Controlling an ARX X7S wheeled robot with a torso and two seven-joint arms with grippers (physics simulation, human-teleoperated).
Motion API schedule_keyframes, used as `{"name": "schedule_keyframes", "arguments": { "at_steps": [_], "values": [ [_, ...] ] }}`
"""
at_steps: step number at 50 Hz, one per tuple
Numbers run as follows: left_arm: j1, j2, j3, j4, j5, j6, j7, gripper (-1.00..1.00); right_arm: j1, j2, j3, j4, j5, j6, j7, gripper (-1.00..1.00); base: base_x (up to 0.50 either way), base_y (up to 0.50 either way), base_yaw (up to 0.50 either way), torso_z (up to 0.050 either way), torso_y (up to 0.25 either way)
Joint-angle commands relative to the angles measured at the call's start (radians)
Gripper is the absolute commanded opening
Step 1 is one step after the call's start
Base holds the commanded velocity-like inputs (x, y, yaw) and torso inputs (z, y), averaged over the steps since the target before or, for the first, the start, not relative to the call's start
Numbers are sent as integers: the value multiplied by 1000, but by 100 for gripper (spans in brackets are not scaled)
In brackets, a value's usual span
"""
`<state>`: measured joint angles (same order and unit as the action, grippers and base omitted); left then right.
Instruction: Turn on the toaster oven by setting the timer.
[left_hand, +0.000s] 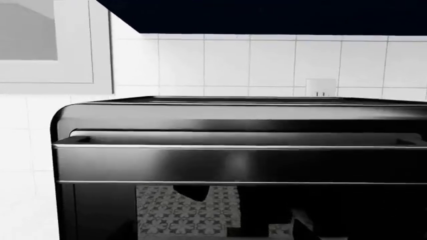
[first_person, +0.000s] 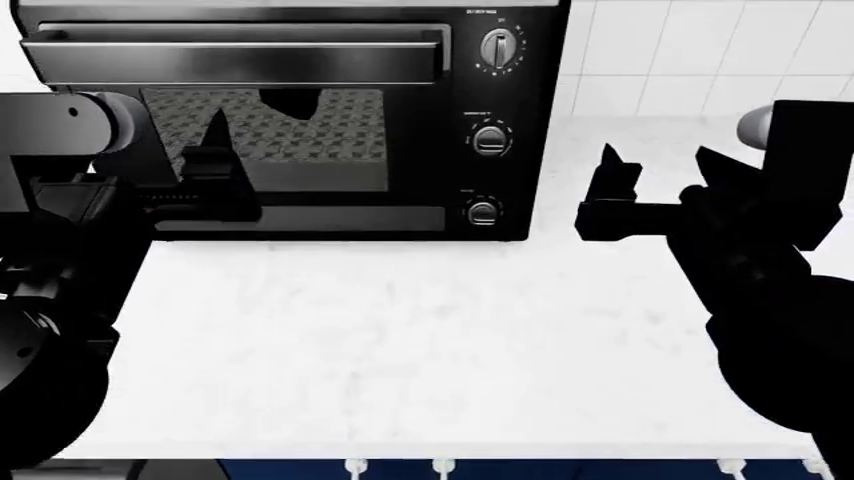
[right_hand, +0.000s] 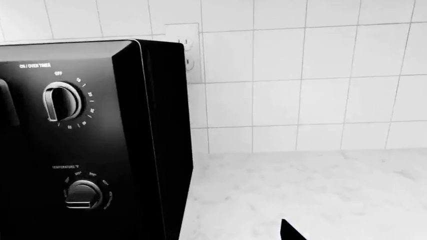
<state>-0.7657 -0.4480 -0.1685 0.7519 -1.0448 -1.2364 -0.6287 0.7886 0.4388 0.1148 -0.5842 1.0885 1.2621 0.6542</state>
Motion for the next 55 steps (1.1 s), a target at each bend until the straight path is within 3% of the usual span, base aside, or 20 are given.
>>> {"name": "schedule_keyframes", "arguments": {
  "at_steps": [1, 18, 21, 24, 29, 45, 55],
  "values": [
    [0, -4, 5, -3, -3, 7, -5, 100, 0, 5, -7, 6, 2, -10, 2, 100, 336, 0, 0, 0, 0],
    [-5, -12, 19, -18, -3, 24, -11, 100, 20, 7, 10, 8, 53, -5, 43, 100, 40, 0, 0, 0, 0],
    [-3, -15, 21, -18, -6, 28, -13, 100, 80, 7, 27, 6, 136, 71, 121, 100, 0, 0, 0, 0, 0],
    [-4, -17, 25, -19, -9, 30, -16, 100, 182, -6, 60, 90, 370, 206, 324, 100, 0, 0, 0, 0, 0],
    [0, -19, 21, -14, -18, 30, -20, 100, 277, 20, 27, 176, 641, 211, 566, 100, 0, 0, 0, 0, 0],
    [5, -23, 22, -13, -33, 37, -30, 100, 401, 52, -127, 211, 816, 157, 718, 100, 0, 0, 0, 0, 0],
    [5, -25, 24, -16, -37, 42, -35, 100, 448, 44, -193, 211, 832, 140, 741, 100, 0, 0, 0, 0, 0]
  ]
}}
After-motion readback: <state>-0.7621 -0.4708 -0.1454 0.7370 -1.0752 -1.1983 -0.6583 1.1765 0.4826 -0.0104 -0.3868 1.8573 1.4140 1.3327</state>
